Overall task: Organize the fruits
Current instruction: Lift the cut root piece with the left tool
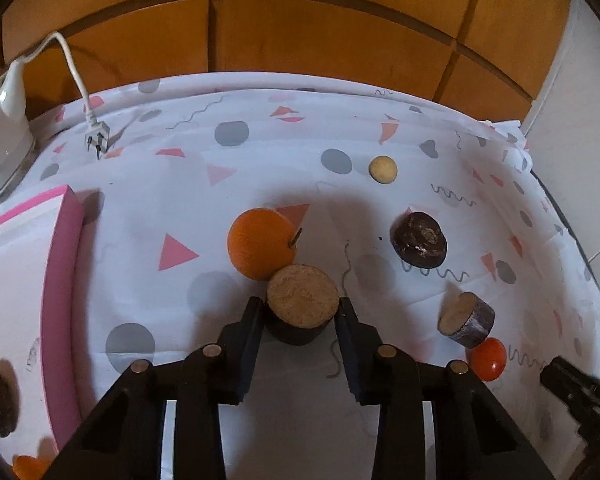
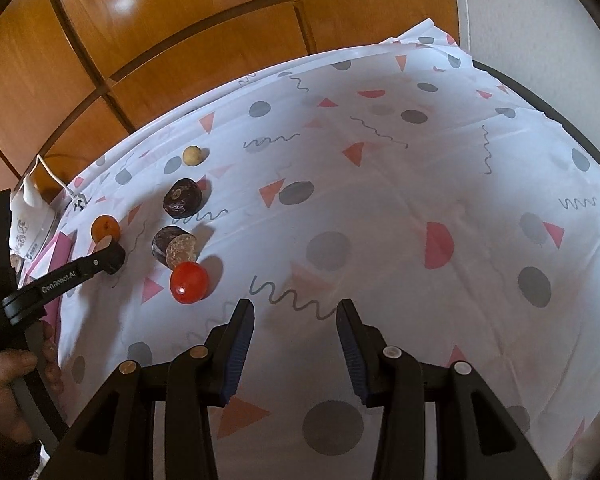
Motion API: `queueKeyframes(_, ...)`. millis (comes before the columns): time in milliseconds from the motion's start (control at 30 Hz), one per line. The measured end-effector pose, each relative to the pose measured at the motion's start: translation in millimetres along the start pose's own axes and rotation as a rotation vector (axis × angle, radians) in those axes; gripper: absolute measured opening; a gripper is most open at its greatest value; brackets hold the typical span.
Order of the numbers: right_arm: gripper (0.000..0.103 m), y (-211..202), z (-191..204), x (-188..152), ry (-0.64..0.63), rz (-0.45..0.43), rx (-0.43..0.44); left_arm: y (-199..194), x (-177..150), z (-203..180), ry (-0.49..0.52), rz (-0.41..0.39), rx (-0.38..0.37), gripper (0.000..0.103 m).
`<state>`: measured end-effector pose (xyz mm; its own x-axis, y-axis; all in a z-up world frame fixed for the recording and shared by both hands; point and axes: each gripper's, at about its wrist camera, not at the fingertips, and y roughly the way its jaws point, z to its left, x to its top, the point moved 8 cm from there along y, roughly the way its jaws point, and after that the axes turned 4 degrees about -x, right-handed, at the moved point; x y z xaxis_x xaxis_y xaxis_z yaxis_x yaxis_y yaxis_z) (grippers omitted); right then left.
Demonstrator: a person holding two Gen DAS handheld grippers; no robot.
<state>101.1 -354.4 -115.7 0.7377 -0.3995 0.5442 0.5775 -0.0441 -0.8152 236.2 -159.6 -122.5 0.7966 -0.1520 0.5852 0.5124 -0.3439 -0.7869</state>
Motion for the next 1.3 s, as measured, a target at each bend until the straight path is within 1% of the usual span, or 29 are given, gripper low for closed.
queueKeyframes(67, 0.043, 1, 2, 1, -0.001, 0.000, 0.007, -3, -4, -3, 0.012, -0.006, -0.021, 0.037)
queueKeyframes(233, 0.043, 3, 13, 1, -0.025, 0.008, 0.044, -20, -19, -1, 0.013, -0.028, -0.033, 0.036)
queueKeyframes(333, 0.043, 5, 27, 0, -0.063, 0.018, 0.081, -28, -32, 0, 0.004, -0.015, -0.051, 0.036)
queueKeyframes(467, 0.043, 8, 51, -1, -0.140, 0.026, 0.126, -38, -48, -2, 0.019, -0.014, -0.063, 0.036)
queueKeyframes(733, 0.043, 24, 77, 7, -0.212, 0.041, 0.141, -54, -63, -5, 0.024, -0.018, -0.082, 0.035)
queueKeyframes(867, 0.043, 31, 82, 8, -0.228, 0.046, 0.126, -63, -68, -5, 0.024, -0.022, -0.091, 0.035)
queueKeyframes(933, 0.043, 37, 83, 9, -0.236, 0.051, 0.104, -67, -68, -5, 0.027, -0.029, -0.095, 0.035)
queueKeyframes(967, 0.042, 40, 84, 8, -0.244, 0.056, 0.101, -69, -69, -5, 0.034, -0.032, -0.093, 0.035)
queueKeyframes(1000, 0.032, 43, 85, 7, -0.253, 0.061, 0.094, -70, -69, -5, 0.038, -0.034, -0.089, 0.035)
queueKeyframes(1033, 0.029, 44, 86, 7, -0.263, 0.055, 0.075, -71, -69, -4, 0.035, -0.034, -0.086, 0.035)
queueKeyframes(1100, 0.028, 43, 85, 8, -0.266, 0.049, 0.064, -72, -69, -2, 0.015, -0.030, -0.104, 0.035)
queueKeyframes(1167, 0.028, 40, 84, 6, -0.278, 0.044, 0.048, -72, -68, 1, 0.006, -0.031, -0.098, 0.035)
queueKeyframes(1300, 0.028, 31, 82, -1, -0.284, 0.042, 0.052, -70, -69, 2, -0.004, -0.021, -0.103, 0.035)
